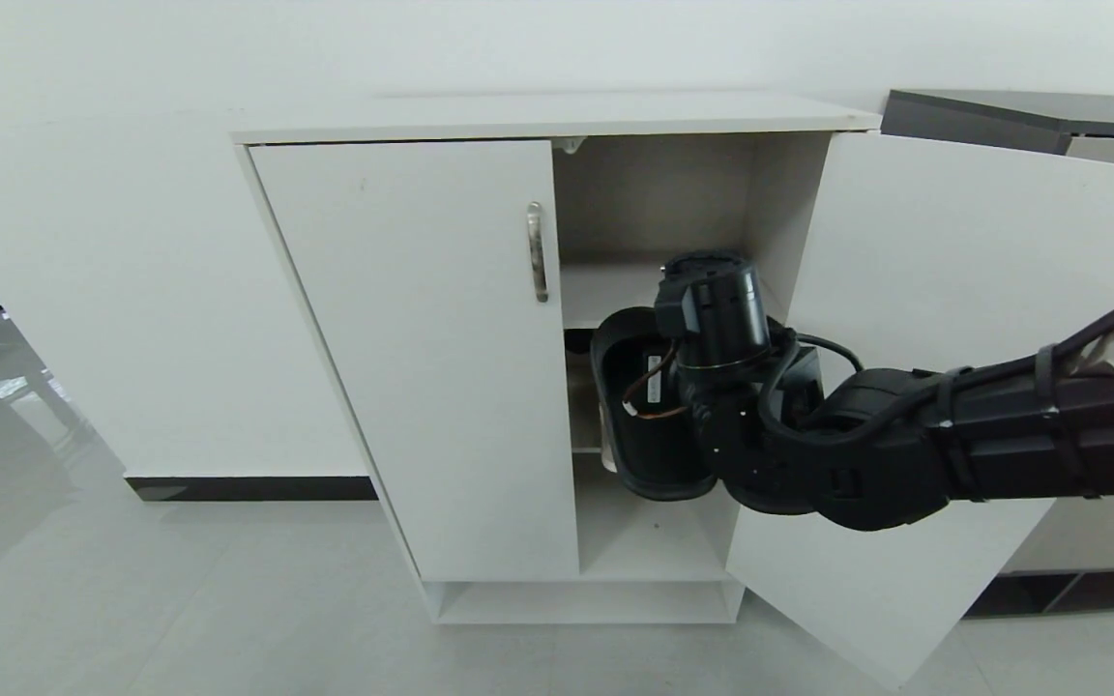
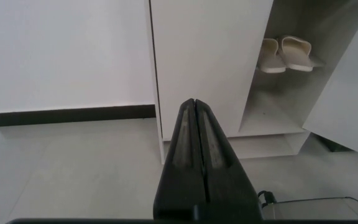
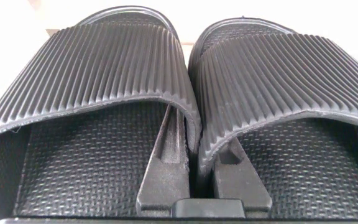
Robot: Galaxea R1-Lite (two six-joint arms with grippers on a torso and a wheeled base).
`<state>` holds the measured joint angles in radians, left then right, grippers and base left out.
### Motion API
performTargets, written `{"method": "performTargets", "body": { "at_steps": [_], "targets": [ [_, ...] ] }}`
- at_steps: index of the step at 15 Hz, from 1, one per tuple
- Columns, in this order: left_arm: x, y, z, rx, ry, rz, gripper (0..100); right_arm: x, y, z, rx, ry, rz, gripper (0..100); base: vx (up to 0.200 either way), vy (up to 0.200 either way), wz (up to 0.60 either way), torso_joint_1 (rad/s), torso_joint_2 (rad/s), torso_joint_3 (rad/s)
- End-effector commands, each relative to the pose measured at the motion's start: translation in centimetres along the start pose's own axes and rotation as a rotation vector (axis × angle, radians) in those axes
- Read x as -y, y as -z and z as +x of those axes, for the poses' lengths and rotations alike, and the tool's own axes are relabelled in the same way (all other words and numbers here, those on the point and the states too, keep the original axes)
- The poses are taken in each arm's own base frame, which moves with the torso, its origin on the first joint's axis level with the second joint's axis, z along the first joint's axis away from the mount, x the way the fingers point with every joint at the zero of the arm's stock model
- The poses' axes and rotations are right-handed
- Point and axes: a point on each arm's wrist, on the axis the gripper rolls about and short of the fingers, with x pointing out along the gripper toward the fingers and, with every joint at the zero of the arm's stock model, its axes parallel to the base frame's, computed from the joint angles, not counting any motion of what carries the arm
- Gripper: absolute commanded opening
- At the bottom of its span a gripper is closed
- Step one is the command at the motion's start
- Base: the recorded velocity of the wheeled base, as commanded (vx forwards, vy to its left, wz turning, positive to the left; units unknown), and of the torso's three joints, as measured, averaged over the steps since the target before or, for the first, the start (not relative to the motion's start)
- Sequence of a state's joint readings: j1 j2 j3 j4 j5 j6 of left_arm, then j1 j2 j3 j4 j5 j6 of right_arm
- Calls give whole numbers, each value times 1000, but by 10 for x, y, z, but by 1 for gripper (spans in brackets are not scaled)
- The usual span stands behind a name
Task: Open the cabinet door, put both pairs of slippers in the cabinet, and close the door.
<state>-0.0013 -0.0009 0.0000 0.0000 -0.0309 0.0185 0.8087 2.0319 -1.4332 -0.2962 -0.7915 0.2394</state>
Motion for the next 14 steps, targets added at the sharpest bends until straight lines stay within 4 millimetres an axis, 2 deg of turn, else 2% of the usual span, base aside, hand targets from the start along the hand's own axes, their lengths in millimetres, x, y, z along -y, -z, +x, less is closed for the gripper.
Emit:
{"method": "performTargets", "body": {
  "at_steps": [1,3,14],
  "targets": [
    [0,0,0,-1,0,0,0,0,-7,-2,5,-3,21,0,0,0,0,0,0,0],
    [0,0,0,-1,2,0,0,0,-7,-2,3,-7,21,0,0,0,0,0,0,0],
    [0,0,0,-2,2,0,0,-8,-10,-5,10,-41,24,0,200,0,0,3,1,1]
  ]
}}
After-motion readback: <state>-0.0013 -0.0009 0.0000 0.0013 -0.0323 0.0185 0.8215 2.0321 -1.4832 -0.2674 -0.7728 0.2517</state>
